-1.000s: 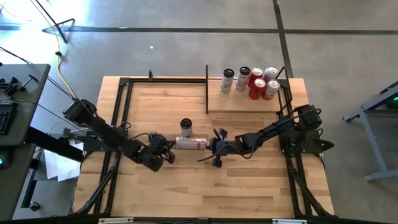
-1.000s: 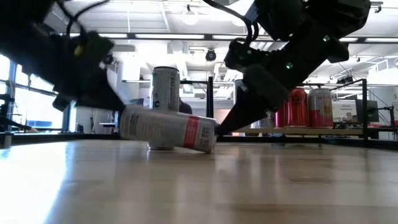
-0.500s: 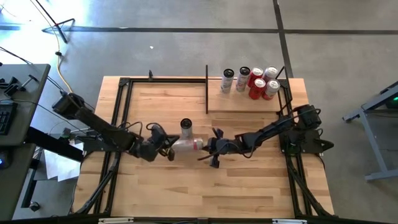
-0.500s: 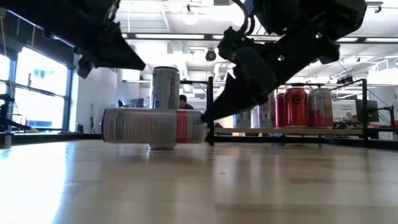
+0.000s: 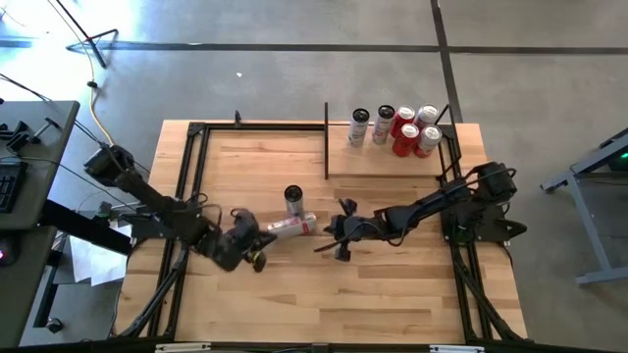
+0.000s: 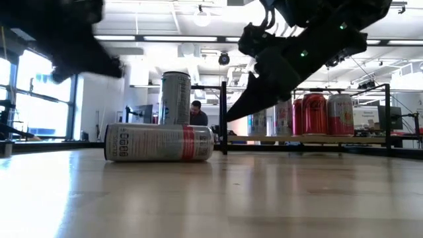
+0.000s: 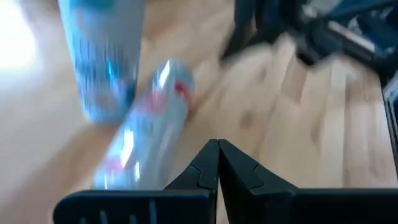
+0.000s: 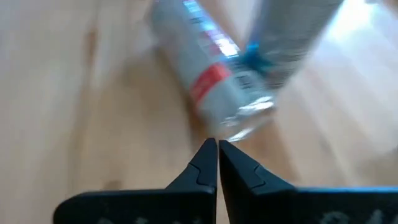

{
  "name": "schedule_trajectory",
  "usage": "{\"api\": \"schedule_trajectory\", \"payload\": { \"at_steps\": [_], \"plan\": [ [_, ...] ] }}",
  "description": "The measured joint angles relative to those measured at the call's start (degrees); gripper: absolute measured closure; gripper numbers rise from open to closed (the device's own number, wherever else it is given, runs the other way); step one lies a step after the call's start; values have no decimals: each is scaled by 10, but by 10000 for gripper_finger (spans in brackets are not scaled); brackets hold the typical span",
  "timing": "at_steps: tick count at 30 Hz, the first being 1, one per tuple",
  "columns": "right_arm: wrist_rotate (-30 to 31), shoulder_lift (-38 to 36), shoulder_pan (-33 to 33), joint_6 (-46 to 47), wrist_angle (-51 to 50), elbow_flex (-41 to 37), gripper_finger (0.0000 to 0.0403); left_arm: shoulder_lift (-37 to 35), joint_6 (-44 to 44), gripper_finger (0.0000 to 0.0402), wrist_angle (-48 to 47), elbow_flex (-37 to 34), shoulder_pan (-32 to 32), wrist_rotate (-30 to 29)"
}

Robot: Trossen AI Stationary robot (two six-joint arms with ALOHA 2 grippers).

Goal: Place canned beverage on shelf
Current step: Put the peach vibe soda can on the shelf aligned with the other peach vibe soda can

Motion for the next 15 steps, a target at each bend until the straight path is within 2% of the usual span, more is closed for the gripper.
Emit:
{"api": "schedule_trajectory", "payload": {
  "at_steps": [2, 6, 9, 12, 15],
  "plan": [
    [20, -2, -10, 3, -1, 0, 403, 4, -66, 401, -45, 0, -30, 1],
    [-7, 9, -37, 25, -1, 0, 403, 35, -204, 401, -112, -3, -72, -20],
    [-12, 22, -51, 28, 9, 0, 403, 74, -276, 401, -121, -17, -75, -33],
    [-22, 33, -60, 28, 22, -1, 403, 115, -321, 401, -117, -28, -62, -45],
    [-32, 41, -64, 28, 38, -1, 403, 141, -321, 401, -95, -31, -49, -62]
  ]
}}
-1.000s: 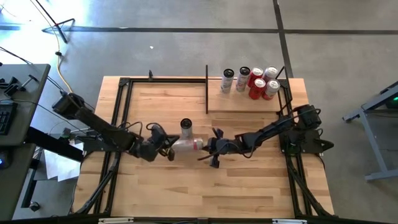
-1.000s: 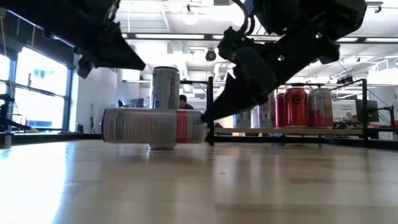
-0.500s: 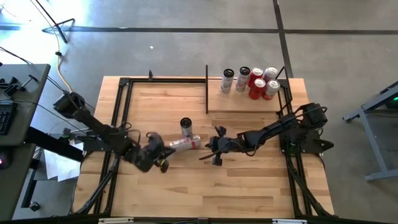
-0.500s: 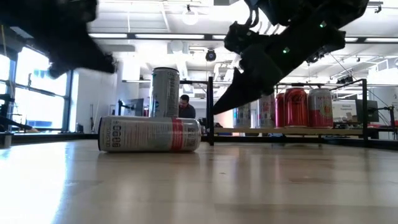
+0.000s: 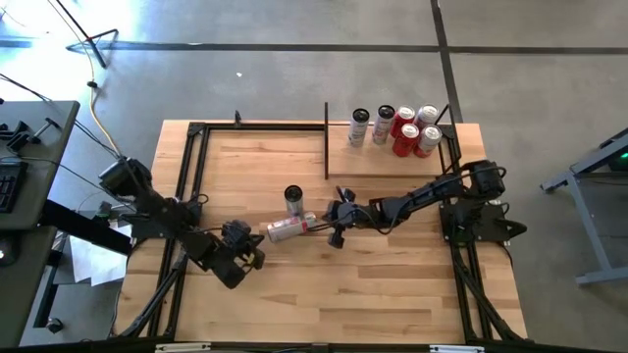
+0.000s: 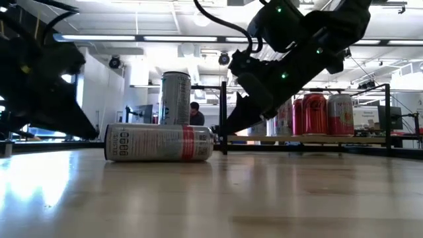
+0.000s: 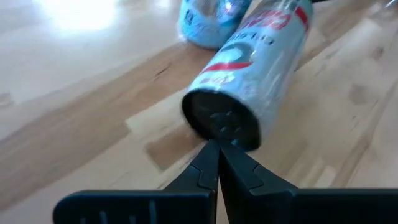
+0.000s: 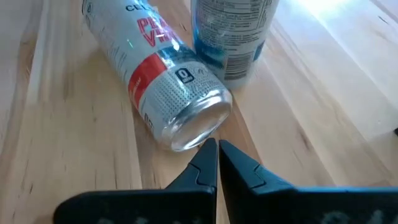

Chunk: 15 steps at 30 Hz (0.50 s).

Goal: Place canned beverage on shelf
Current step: Put the peach vibe soda can on the shelf aligned with the other peach vibe soda can

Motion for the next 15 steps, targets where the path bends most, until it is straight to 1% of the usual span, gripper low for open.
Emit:
{"api": "schedule_trajectory", "payload": {
  "at_steps": [4, 10, 15],
  "plan": [
    [-9, 12, 0, 0, 17, 0, 403, 10, 43, 401, 39, 0, 23, -19],
    [-26, 40, 1, 10, 46, 0, 403, 7, 129, 401, 93, 0, 60, -19],
    [-25, 43, 17, 20, 46, -1, 403, -4, 169, 402, 114, -1, 72, -21]
  ]
}}
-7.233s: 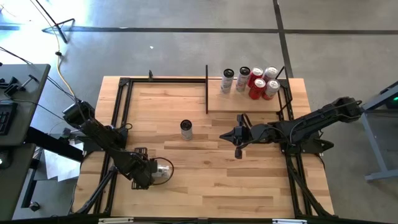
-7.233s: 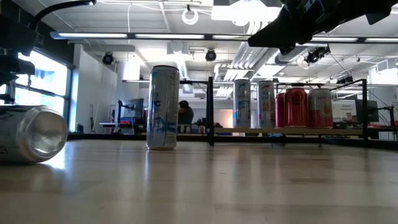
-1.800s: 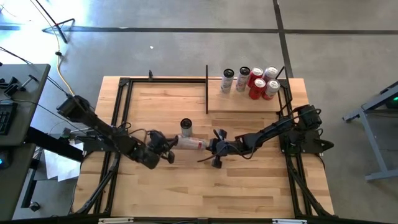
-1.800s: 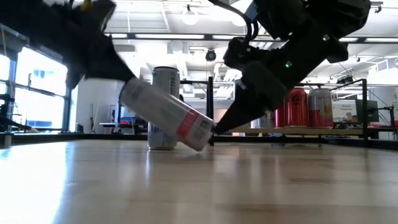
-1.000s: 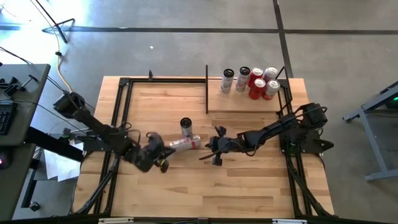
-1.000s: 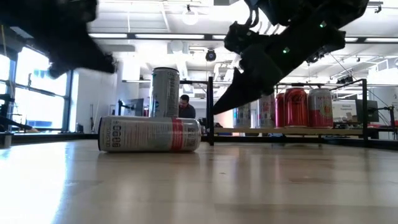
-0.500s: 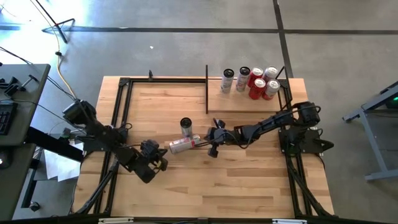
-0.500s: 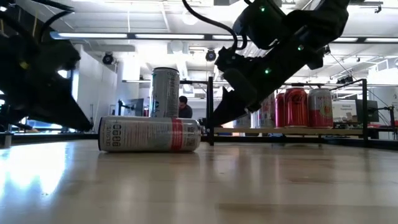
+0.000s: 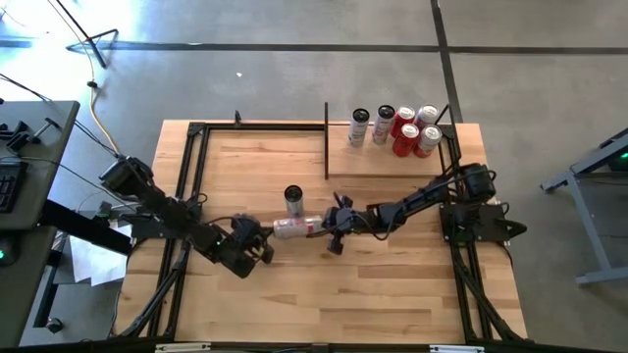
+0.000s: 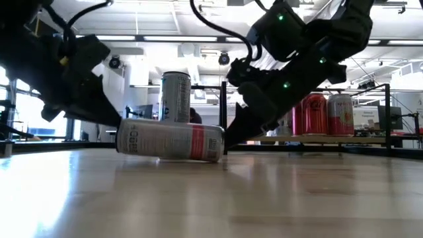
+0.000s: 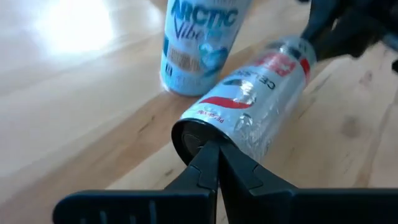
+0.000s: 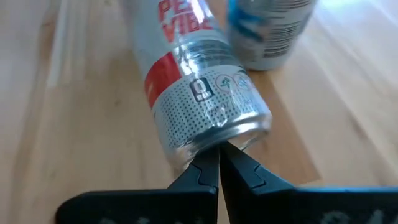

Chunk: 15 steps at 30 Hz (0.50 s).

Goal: Place canned beverage on shelf
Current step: Put the peach vibe soda can on the shelf aligned with the other peach vibe soda can

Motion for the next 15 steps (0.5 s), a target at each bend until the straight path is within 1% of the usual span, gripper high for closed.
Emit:
{"api": "schedule_trajectory", "payload": {
  "at_steps": [4, 7, 10, 15],
  "plan": [
    [-3, 0, 13, 0, 2, 0, 403, -32, 27, 402, 7, 0, 2, -21],
    [-11, 0, 19, 0, 3, 0, 403, -58, 63, 402, 17, 8, 3, -36],
    [-13, 1, 22, 0, 4, 0, 403, -76, 120, 402, 35, 24, 10, -40],
    [-13, 2, 21, -5, 4, -1, 403, -80, 194, 402, 73, 36, 31, -29]
  ]
}}
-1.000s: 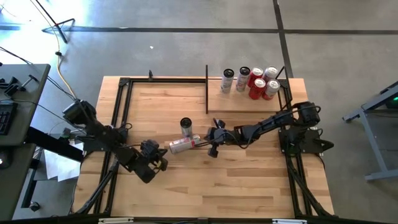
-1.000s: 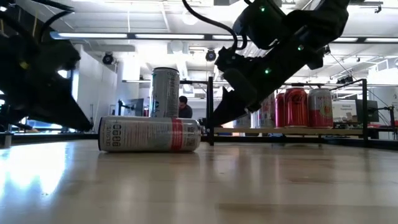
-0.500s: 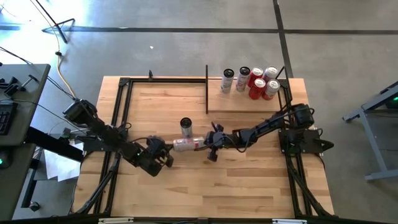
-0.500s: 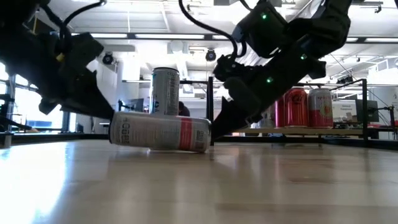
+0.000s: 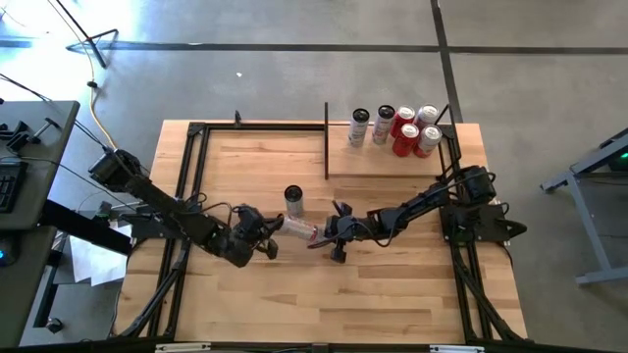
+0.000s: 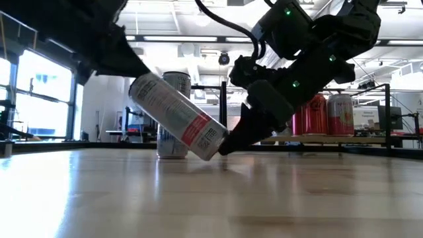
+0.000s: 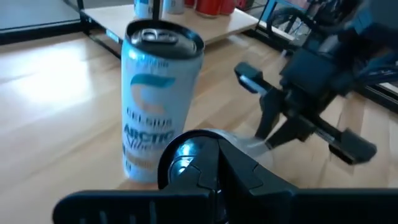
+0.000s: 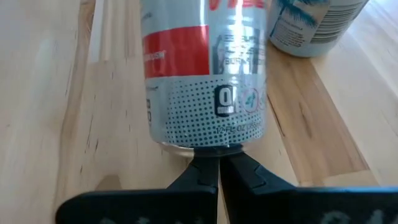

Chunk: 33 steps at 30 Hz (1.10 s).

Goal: Place canned beverage on shelf
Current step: Put the peach vibe soda can on the shelf aligned with the other peach vibe soda can

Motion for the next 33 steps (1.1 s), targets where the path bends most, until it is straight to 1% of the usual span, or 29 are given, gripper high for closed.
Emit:
{"api": "schedule_trajectory", "payload": {
  "at_steps": [6, 10, 14, 16, 19, 23, 28, 31, 33],
  "plan": [
    [-2, 20, -3, -14, 20, 0, 403, 0, 58, 402, 58, 0, 27, 29],
    [-13, 43, -8, -11, 19, 22, 403, 0, 97, 402, 100, 2, 42, 48],
    [-8, 47, -8, -10, -28, 49, 401, 0, 129, 402, 125, 2, 52, 58],
    [-7, 47, -7, -10, -60, 64, 392, 0, 144, 401, 138, 2, 56, 69],
    [-5, 47, -8, -6, -111, 88, 363, 1, 154, 401, 146, 2, 63, 85],
    [-2, 47, -8, 6, -182, 119, 310, 2, 166, 401, 154, 1, 68, 103],
    [-2, 47, -8, 6, -271, 156, 247, 2, 169, 401, 152, 1, 69, 105],
    [-2, 47, -6, 2, -307, 169, 221, 3, 169, 401, 150, 0, 69, 104],
    [0, 46, -1, -5, -322, 173, 212, 3, 171, 401, 150, 0, 69, 105]
  ]
}}
